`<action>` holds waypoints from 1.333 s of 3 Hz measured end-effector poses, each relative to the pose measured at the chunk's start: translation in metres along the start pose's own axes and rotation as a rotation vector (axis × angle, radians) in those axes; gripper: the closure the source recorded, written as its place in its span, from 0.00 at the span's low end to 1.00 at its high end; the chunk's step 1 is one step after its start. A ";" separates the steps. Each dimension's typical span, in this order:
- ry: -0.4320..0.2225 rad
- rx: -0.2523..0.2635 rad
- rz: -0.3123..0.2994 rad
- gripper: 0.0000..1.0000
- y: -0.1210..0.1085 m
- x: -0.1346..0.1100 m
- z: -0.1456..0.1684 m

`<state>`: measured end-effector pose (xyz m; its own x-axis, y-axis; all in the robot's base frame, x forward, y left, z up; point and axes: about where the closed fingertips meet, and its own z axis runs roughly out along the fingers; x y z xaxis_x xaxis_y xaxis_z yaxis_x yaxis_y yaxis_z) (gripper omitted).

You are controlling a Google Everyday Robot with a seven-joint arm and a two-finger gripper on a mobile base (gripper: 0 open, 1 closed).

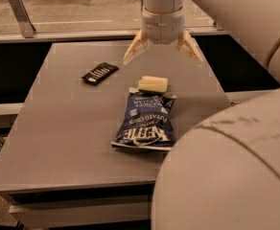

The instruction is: Pick sponge

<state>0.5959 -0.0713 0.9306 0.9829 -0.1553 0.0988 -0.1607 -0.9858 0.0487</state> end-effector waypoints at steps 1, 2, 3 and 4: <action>-0.035 -0.026 -0.014 0.00 0.000 -0.009 0.020; -0.069 -0.047 -0.023 0.00 -0.001 -0.016 0.038; -0.104 -0.053 -0.036 0.02 -0.006 -0.021 0.049; -0.135 -0.048 -0.055 0.19 -0.008 -0.024 0.055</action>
Offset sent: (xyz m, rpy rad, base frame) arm -0.0332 -0.0046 -0.0585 -0.0863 0.1843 0.0153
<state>0.5789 -0.0628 0.8729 0.9930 -0.1110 -0.0395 -0.1068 -0.9895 0.0977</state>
